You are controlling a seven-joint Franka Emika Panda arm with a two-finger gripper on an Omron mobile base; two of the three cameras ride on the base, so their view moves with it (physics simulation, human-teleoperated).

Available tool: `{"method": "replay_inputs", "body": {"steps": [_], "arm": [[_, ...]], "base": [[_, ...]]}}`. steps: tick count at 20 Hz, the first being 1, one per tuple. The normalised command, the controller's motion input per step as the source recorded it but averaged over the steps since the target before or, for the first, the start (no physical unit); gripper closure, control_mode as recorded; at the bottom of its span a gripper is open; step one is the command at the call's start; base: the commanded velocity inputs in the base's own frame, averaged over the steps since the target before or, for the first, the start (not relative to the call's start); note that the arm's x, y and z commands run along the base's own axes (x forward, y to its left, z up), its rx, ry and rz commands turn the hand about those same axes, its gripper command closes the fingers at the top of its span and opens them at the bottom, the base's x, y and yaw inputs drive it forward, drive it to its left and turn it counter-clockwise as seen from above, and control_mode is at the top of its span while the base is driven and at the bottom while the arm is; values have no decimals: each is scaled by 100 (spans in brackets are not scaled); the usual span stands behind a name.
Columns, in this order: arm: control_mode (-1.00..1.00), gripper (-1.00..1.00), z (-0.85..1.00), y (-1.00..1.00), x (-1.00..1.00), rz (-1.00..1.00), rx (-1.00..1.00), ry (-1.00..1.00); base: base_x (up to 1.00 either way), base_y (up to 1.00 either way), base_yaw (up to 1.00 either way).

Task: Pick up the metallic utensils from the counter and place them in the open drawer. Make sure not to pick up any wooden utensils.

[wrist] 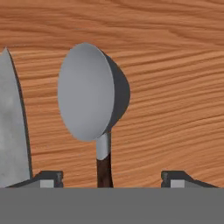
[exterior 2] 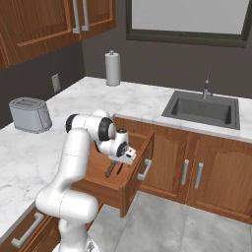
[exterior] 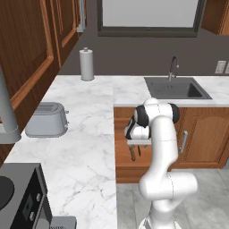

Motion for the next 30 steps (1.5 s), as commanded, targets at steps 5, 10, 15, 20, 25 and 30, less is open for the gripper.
{"method": "replay_inputs", "body": {"steps": [5, 10, 15, 20, 25, 30], "arm": [[-100, -100, 73, 3, -29, 0, 0, 0], [-100, -100, 100, 7, -66, 0, 1, 0], [-100, -100, 100, 0, -97, -1, 1, 0], [-100, -100, 100, 0, -99, 0, 0, 0], [-100, -100, 100, 1, -31, 0, 0, 10], [-100, -100, 99, 9, -3, 0, -4, -2]], "base": [[0, 0, 0], [0, 0, 0], [0, 0, 0], [0, 0, 0], [0, 0, 0], [0, 0, 0]]}}
